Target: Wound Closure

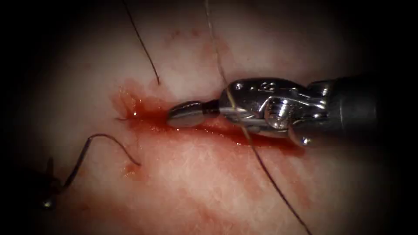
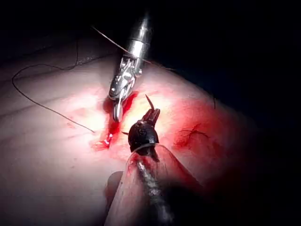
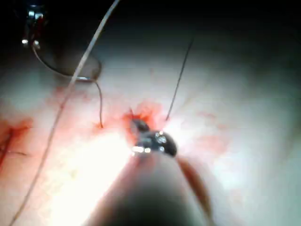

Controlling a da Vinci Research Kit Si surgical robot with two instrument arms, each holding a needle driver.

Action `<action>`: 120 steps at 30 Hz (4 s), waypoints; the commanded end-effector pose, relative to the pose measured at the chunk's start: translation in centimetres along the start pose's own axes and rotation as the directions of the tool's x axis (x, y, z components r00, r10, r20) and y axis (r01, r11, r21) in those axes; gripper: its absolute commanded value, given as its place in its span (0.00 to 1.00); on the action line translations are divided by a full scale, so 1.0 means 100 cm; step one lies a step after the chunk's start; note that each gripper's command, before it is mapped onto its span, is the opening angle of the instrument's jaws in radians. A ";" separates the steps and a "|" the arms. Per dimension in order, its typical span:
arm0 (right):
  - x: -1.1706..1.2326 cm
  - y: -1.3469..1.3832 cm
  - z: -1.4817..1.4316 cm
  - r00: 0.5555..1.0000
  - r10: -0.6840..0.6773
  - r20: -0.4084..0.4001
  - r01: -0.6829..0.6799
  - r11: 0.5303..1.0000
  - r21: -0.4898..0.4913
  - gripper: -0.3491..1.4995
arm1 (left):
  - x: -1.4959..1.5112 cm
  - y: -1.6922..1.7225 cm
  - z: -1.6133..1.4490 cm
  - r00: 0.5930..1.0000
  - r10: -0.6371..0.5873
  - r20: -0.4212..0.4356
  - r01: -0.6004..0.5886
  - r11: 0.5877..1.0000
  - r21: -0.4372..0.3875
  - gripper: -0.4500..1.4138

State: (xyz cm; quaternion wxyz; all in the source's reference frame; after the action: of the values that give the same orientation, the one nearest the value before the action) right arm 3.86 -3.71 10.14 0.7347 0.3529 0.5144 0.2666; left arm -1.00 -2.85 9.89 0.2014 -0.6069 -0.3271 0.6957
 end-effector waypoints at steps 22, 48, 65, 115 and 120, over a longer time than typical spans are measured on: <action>-0.0080 -0.0003 0.0074 0.995 -0.081 0.061 0.083 0.996 -0.042 0.00 | 0.0008 -0.0031 -0.0032 0.998 0.043 0.042 -0.047 0.995 0.088 0.00; -0.0067 -0.0020 0.0055 0.997 -0.059 0.042 0.062 0.995 -0.077 0.00 | 0.0035 -0.0040 -0.0058 0.996 0.066 0.063 -0.074 0.988 0.137 0.00; -0.0056 -0.0020 0.0042 0.997 -0.047 0.055 0.051 0.996 -0.078 0.12 | 0.0065 -0.0050 -0.0059 0.988 0.136 0.067 -0.145 0.974 0.174 0.00; -0.0045 -0.0040 0.0066 0.991 -0.125 0.052 0.129 0.987 -0.092 0.02 | 0.0027 -0.0103 -0.0053 0.972 0.212 0.103 -0.234 0.926 0.296 0.00; -0.0048 -0.0039 0.0065 0.986 -0.151 0.077 0.158 0.983 -0.097 0.00 | 0.0029 -0.0100 -0.0051 0.972 0.211 0.100 -0.232 0.929 0.290 0.00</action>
State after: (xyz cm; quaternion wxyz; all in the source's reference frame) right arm 4.26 -4.46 10.21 0.7891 0.2818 0.4994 0.2202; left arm -0.63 -1.84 10.30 0.2005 -0.5785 -0.1535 0.7756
